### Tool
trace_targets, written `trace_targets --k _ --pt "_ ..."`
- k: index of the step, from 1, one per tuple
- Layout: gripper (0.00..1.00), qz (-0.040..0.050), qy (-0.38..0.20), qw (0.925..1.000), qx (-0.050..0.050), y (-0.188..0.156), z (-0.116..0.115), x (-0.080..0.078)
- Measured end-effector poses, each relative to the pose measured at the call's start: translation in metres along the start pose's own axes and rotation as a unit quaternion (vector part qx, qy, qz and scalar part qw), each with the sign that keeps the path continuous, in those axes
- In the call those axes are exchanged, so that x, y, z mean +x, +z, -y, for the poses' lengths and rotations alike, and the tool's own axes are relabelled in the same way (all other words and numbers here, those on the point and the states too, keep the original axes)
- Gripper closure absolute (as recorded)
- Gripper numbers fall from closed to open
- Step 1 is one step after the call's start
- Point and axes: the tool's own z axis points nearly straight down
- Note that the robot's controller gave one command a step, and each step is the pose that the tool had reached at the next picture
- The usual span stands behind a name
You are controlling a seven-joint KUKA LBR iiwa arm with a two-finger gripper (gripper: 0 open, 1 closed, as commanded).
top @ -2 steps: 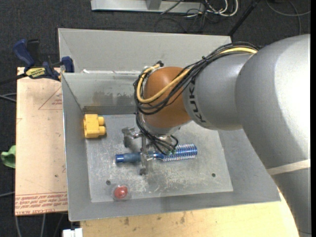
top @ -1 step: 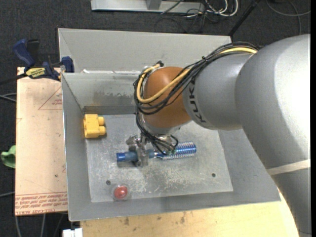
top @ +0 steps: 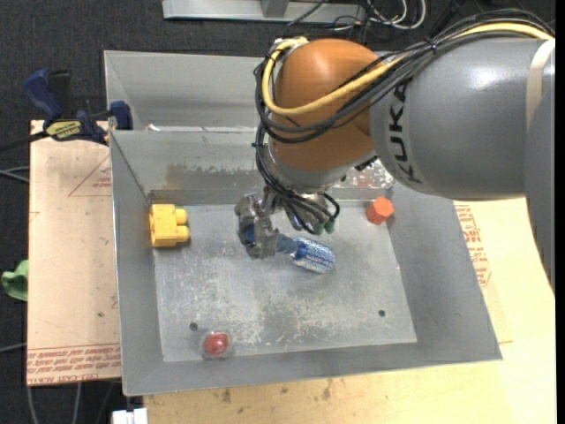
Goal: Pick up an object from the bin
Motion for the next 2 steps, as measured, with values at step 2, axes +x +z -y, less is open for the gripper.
trace_targets --k 2 --pt "0.00 -0.0072 -0.217 0.9761 -0.002 0.135 -0.007 0.015"
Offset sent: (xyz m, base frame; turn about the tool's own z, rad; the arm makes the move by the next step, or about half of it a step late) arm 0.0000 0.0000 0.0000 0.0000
